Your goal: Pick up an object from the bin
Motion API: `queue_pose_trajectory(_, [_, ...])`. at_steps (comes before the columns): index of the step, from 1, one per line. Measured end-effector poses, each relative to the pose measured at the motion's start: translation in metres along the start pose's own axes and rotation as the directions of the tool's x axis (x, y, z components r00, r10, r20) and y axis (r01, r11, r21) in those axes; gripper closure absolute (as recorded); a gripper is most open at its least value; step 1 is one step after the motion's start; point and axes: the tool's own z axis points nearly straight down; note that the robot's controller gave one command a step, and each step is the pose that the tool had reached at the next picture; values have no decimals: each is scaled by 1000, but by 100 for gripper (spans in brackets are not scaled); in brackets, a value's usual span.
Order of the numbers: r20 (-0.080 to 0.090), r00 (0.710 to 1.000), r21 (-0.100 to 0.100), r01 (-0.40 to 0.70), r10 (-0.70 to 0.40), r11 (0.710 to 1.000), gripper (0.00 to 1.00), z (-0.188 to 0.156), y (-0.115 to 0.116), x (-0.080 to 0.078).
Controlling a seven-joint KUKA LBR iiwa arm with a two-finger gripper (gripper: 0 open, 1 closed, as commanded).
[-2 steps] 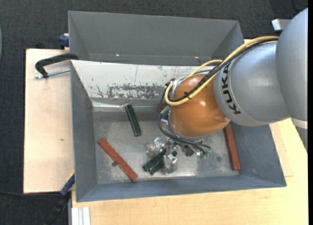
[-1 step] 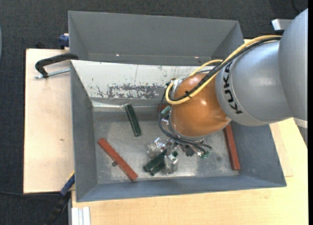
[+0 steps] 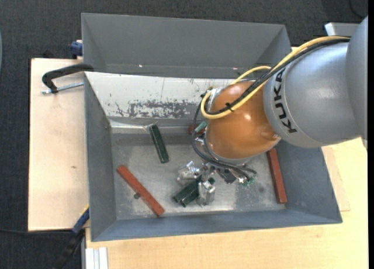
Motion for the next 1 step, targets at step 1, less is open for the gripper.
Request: queue_pose_trajectory(1, [10, 1000, 6, 0, 0, 1000, 100, -13, -1, -3])
